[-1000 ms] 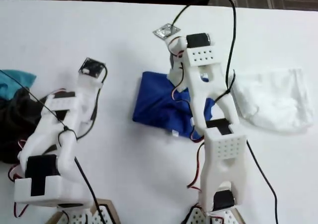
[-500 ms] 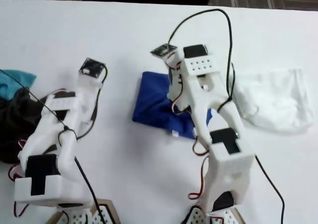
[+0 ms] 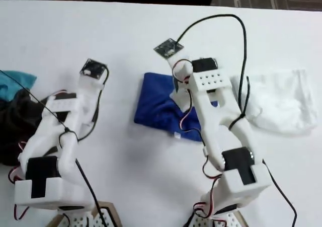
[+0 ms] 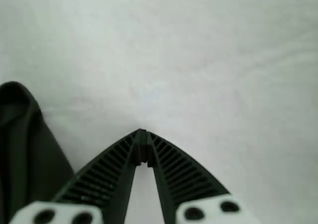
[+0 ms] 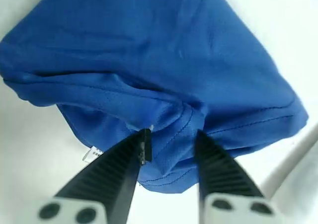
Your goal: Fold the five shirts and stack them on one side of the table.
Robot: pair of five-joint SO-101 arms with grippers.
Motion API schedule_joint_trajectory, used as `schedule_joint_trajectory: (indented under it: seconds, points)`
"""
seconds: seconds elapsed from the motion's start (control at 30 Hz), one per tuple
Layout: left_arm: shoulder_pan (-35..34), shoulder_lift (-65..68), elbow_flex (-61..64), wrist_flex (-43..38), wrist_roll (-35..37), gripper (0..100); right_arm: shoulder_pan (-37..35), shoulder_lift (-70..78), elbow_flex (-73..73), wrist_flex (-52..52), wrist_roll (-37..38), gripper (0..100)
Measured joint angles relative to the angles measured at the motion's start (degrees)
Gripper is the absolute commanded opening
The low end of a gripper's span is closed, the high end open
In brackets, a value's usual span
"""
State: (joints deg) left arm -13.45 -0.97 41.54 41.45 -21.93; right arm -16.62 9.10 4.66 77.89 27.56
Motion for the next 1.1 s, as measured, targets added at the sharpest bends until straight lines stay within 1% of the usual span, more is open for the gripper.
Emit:
schedule_joint_trajectory:
  seconds: [0.1, 0.23, 0.33, 0.43, 0.63, 0.73, 0.9, 1.1]
  points:
    - [0.0, 0.0, 0.0, 0.0, 0.0, 3, 0.4, 2.7, 0.0, -1.1, 0.0, 16.7]
    - [0.0, 0.0, 0.0, 0.0, 0.0, 3, 3.4, 4.7, 0.0, -4.0, 0.0, 16.3]
    - [0.0, 0.0, 0.0, 0.0, 0.0, 3, 5.8, 6.0, 0.0, -4.7, 2.0, 16.2]
    - [0.1, 0.0, 0.0, 0.0, 0.0, 3, 6.4, 6.4, 0.2, -4.8, 3.4, 15.3]
    - [0.0, 0.0, 0.0, -0.5, 0.0, 3, 6.4, 6.4, 0.2, -4.4, 3.8, 1.5]
    - [0.0, 0.0, 0.0, -0.5, 0.0, 3, 6.4, 6.4, 0.4, -3.7, 3.8, 4.2]
    - [0.0, 0.0, 0.0, -0.5, 0.0, 3, 6.4, 6.4, 0.4, -1.4, 3.8, 1.9]
    - [0.0, 0.0, 0.0, -0.5, 0.0, 3, 6.4, 6.4, 0.4, -1.1, 3.8, 2.1]
